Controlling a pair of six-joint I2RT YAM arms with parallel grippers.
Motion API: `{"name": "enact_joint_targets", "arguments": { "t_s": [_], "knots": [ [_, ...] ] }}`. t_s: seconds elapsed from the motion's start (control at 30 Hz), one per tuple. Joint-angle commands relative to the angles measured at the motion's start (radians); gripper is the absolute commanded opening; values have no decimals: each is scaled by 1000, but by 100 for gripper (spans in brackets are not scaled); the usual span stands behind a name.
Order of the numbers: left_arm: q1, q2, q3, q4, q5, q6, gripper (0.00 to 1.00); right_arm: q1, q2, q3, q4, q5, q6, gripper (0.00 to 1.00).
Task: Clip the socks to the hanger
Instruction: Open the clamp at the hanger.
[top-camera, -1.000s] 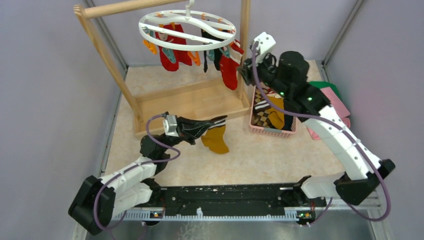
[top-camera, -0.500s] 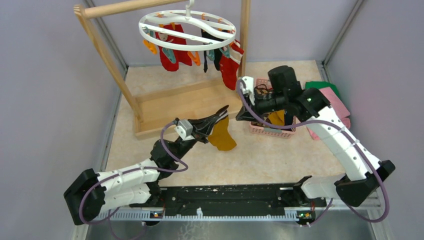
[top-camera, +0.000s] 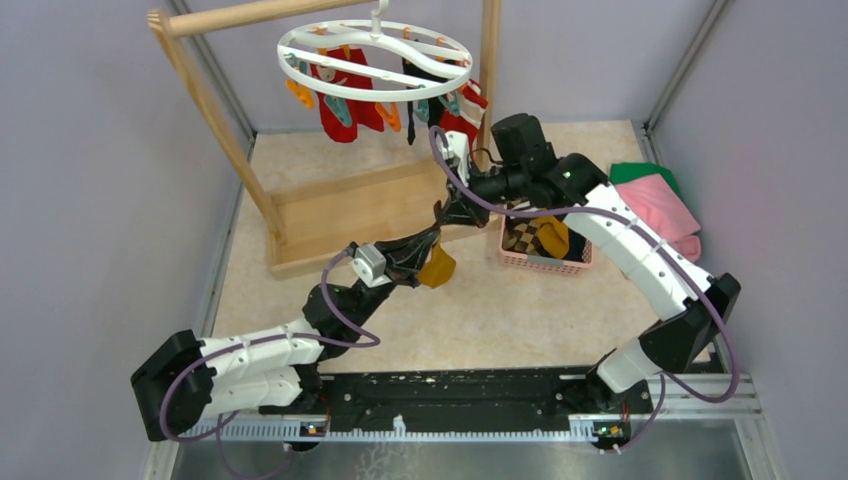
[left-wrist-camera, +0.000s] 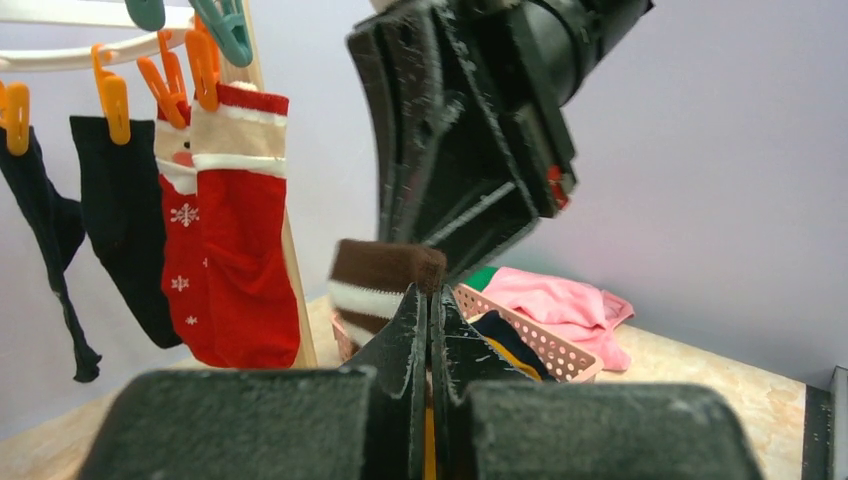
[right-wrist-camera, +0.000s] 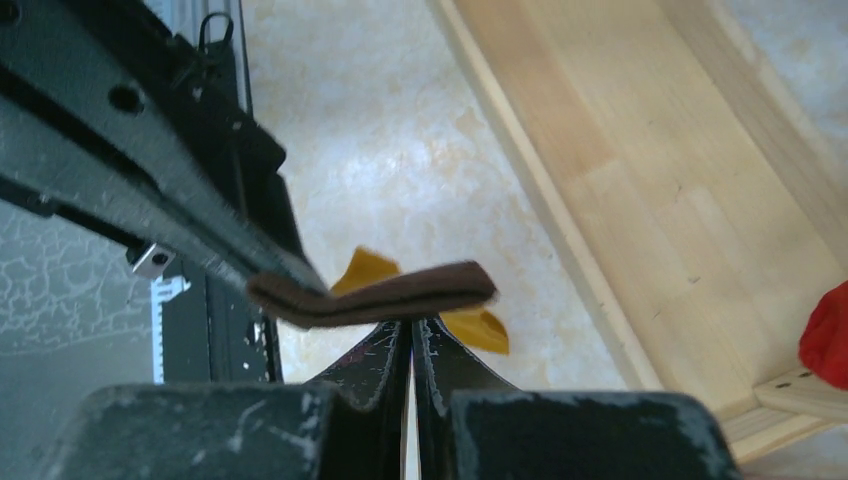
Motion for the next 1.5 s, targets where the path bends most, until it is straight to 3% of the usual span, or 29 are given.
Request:
{"name": "enact_joint_targets", "arguments": {
  "t_s": [0.0,0.2,0.4,0.53,0.67,0.87,1.07,1.13,1.33,1.47],
  "knots": [
    [-8,-12,-11,103,72,20,0,9,25,107,95,-15,68,0],
    [-7,-15,-24,94,190,26,0,18,42,153,79,-23,29,4],
    [-6,-16,-57,124,132,29,0,18,-1,120,33,-150,-11,15],
    [-6,-13,-68,143,145,58,0,10,-34,143,20,-80,-27,23],
    [-6,-1,-100,192,113,89,0,-50,-58,208,15,-114,-13,31],
    [-17,47,-153,360,-35,138,0,-108,-127,152,18,-99,6,34],
    [-111,212,-120,589,-229,395,0,-146,-145,160,60,-16,65,38],
    [-124,256,-79,594,-278,451,0,-155,-136,196,88,38,99,42],
    [-125,291,-33,594,-278,485,0,-156,-125,156,267,269,247,66],
    [-123,283,-34,593,-281,483,0,-141,-101,132,405,357,323,70]
  ]
}}
